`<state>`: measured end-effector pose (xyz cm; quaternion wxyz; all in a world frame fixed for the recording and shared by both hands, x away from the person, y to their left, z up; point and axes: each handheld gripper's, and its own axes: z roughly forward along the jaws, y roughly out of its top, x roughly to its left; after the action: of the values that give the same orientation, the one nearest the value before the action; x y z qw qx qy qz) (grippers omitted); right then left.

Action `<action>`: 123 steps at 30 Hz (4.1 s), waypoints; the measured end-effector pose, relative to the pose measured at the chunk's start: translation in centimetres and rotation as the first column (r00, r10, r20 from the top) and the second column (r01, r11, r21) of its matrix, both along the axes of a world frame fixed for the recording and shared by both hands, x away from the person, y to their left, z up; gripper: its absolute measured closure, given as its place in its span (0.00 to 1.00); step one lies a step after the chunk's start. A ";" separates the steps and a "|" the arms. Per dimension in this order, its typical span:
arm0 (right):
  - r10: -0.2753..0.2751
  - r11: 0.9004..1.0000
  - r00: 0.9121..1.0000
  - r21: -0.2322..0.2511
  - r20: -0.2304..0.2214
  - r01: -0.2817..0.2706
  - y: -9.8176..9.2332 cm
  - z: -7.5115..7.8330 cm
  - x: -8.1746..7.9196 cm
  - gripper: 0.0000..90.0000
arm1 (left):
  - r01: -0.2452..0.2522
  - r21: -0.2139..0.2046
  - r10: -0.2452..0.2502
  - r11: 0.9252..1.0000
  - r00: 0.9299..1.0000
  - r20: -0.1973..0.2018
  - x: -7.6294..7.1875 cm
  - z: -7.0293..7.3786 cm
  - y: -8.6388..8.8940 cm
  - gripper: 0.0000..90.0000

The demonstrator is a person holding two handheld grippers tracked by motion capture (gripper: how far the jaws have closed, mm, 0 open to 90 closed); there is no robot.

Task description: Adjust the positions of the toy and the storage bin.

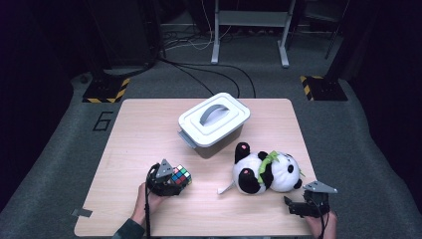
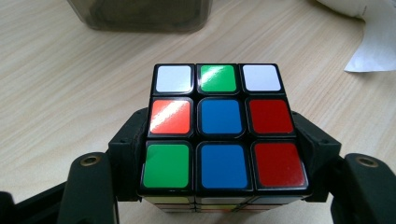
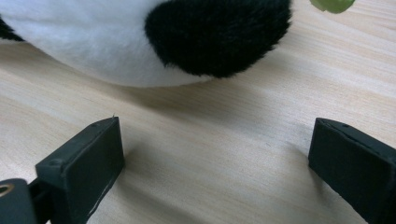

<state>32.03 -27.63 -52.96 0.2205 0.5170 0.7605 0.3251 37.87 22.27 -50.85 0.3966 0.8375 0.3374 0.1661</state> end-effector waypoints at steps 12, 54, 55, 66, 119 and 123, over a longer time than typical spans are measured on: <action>0.000 1.000 1.000 0.000 0.000 0.000 0.0 0.0 0.0 0.03 | -0.108 -0.027 0.108 0.994 0.994 0.011 0.1 1.2 2.8 0.38; -0.002 1.000 1.000 0.000 0.000 0.002 0.0 0.0 0.0 0.03 | -0.433 -0.041 0.434 0.900 0.901 -0.001 4.7 2.0 14.0 0.38; -0.002 1.000 1.000 0.000 0.000 0.002 0.0 0.0 0.0 0.03 | -0.439 -0.039 0.440 0.898 0.898 0.001 4.8 2.1 14.2 0.38; -0.002 1.000 1.000 0.000 0.000 0.002 0.0 0.0 0.0 0.03 | -0.476 -0.023 0.476 0.879 0.879 0.010 6.4 2.7 15.6 0.38; -0.003 1.000 1.000 0.000 0.000 0.003 0.0 0.0 0.0 0.03 | -0.625 -0.017 0.623 0.781 0.780 -0.061 9.1 1.6 18.9 0.14; -0.003 1.000 1.000 0.000 0.000 0.003 0.0 0.0 0.0 0.03 | -0.593 -0.014 0.591 0.805 0.804 -0.057 8.0 2.2 18.4 0.09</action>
<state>32.04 -27.63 -52.96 0.2210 0.5182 0.7597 0.3247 45.85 40.64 -48.60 0.3297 0.6881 0.5940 0.2551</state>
